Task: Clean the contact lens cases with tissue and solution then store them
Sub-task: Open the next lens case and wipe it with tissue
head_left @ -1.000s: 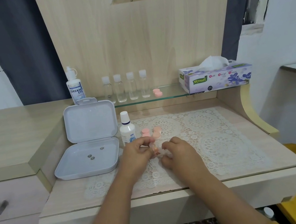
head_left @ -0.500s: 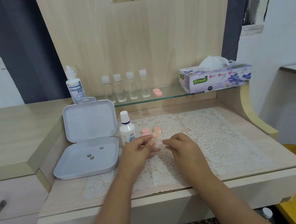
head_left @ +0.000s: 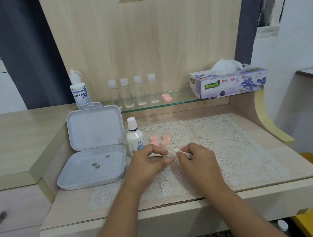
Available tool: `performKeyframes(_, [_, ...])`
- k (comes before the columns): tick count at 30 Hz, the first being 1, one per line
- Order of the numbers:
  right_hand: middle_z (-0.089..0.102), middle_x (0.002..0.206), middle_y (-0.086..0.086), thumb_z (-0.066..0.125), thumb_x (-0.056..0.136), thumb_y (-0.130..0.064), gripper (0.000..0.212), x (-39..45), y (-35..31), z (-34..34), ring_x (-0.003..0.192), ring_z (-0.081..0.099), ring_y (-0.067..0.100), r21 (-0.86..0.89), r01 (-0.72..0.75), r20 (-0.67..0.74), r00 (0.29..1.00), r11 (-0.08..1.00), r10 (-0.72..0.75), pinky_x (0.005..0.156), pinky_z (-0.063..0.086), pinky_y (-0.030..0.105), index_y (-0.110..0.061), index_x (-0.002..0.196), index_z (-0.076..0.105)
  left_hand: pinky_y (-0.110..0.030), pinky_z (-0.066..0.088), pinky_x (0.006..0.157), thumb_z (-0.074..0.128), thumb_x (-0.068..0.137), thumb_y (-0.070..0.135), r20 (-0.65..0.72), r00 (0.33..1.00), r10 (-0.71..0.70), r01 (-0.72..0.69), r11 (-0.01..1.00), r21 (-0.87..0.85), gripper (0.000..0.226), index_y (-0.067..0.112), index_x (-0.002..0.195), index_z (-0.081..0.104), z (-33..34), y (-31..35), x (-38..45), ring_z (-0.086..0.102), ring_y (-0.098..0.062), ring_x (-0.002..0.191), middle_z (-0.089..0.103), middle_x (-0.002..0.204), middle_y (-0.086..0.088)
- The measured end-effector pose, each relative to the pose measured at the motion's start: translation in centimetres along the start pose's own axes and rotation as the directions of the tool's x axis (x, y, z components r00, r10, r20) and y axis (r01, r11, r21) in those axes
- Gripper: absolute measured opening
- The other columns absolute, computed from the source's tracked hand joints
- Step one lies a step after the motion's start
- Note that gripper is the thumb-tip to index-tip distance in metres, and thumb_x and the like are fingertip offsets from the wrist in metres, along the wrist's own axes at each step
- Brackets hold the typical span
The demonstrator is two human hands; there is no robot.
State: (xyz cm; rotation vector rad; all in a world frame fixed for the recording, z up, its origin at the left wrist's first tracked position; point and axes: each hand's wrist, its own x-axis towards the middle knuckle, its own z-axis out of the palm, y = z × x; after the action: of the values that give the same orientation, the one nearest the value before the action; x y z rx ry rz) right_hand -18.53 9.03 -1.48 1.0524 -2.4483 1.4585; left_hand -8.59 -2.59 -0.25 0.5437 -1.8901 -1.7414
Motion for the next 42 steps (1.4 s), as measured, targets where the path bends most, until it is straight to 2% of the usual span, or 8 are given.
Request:
performKeyframes(5, [0.065, 0.089, 0.002, 0.061, 0.089, -0.003, 0.013, 0.4, 0.6, 0.4, 0.083, 0.059, 0.015, -0.141, 0.194, 0.027, 0.981, 0.971, -0.192, 0.069, 0.036, 0.008, -0.008, 0.094, 0.071, -0.044, 0.055, 0.09, 0.077, 0.076, 0.003, -0.001, 1.0, -0.009, 0.009, 1.0, 0.005, 0.017, 0.003, 0.088, 0.064, -0.1, 0.0, 0.0, 0.071, -0.033, 0.088, 0.072, 0.086, -0.022])
performKeyframes(10, [0.064, 0.073, 0.006, 0.059, 0.071, -0.001, 0.018, 0.5, 0.5, 0.9, 0.069, 0.061, 0.025, -0.224, 0.324, 0.058, 0.946, 0.919, -0.319, 0.056, 0.05, 0.032, -0.006, 0.082, 0.073, -0.04, 0.056, 0.088, 0.072, 0.08, -0.002, -0.025, 1.0, -0.009, 0.01, 1.0, 0.019, 0.013, 0.001, 0.09, 0.064, 0.0, 0.0, 0.1, 0.072, -0.028, 0.084, 0.072, 0.085, -0.02])
performKeyframes(16, [0.066, 0.093, 0.004, 0.057, 0.092, -0.016, 0.015, 0.1, 0.3, 0.7, 0.088, 0.057, 0.02, -0.199, 0.124, -0.022, 0.991, 0.972, -0.131, 0.075, 0.041, 0.027, -0.008, 0.097, 0.068, -0.029, 0.056, 0.085, 0.074, 0.078, 0.0, -0.009, 1.0, 0.001, -0.001, 0.999, 0.048, 0.016, 0.002, 0.092, 0.066, 0.0, 0.2, 0.0, 0.072, -0.024, 0.086, 0.073, 0.082, -0.019])
performKeyframes(21, [0.064, 0.084, 0.003, 0.058, 0.09, -0.021, 0.016, 0.2, 0.2, 0.7, 0.077, 0.053, 0.017, -0.223, 0.125, 0.023, 0.992, 0.967, -0.123, 0.066, 0.038, 0.026, -0.009, 0.089, 0.067, -0.037, 0.056, 0.087, 0.075, 0.077, 0.001, -0.034, 0.999, 0.003, -0.001, 0.999, 0.051, 0.015, 0.005, 0.089, 0.068, 0.0, -0.2, 0.3, 0.072, -0.027, 0.085, 0.072, 0.084, -0.019])
performKeyframes(26, [0.065, 0.084, -0.01, 0.059, 0.09, -0.019, 0.012, 0.3, 0.0, -0.4, 0.083, 0.057, 0.003, 0.067, 0.059, 0.082, 0.995, 0.996, -0.064, 0.07, 0.04, 0.011, -0.019, 0.085, 0.07, -0.024, 0.058, 0.073, 0.064, 0.086, -0.005, -0.087, 0.996, 0.023, -0.027, 0.998, -0.049, 0.009, -0.003, 0.095, 0.065, 0.1, 0.0, 0.3, 0.073, -0.022, 0.079, 0.069, 0.092, -0.016])
performKeyframes(32, [0.07, 0.087, -0.008, 0.062, 0.092, -0.025, 0.009, 0.6, 0.0, -1.3, 0.086, 0.065, 0.006, 0.456, -0.144, -0.012, 0.986, 0.878, 0.167, 0.079, 0.05, 0.024, -0.023, 0.091, 0.071, -0.024, 0.057, 0.076, 0.067, 0.085, -0.002, -0.095, 0.995, 0.027, -0.033, 0.998, -0.054, 0.009, 0.002, 0.093, 0.066, 0.1, 0.1, 0.4, 0.072, -0.023, 0.084, 0.068, 0.101, -0.015])
performKeyframes(38, [0.067, 0.094, -0.006, 0.066, 0.09, -0.018, 0.014, 0.2, 0.3, 0.3, 0.082, 0.058, -0.001, 0.098, 0.296, -0.008, 0.955, 0.95, -0.297, 0.075, 0.041, 0.007, -0.015, 0.102, 0.073, -0.042, 0.054, 0.091, 0.075, 0.078, 0.004, 0.013, 1.0, 0.021, -0.021, 0.999, 0.026, 0.02, 0.016, 0.093, 0.07, -0.2, 0.0, 0.2, 0.069, -0.029, 0.095, 0.074, 0.09, -0.012])
performKeyframes(42, [0.065, 0.087, 0.005, 0.05, 0.086, -0.02, 0.029, 0.1, 0.5, 1.0, 0.078, 0.061, 0.018, -0.106, 0.458, 0.023, 0.889, 0.883, -0.458, 0.066, 0.049, 0.022, -0.007, 0.1, 0.073, -0.05, 0.053, 0.091, 0.076, 0.076, 0.002, -0.022, 0.999, 0.044, -0.042, 0.998, 0.053, 0.022, 0.016, 0.092, 0.07, -0.1, -0.1, 0.3, 0.069, -0.032, 0.092, 0.071, 0.093, -0.015])
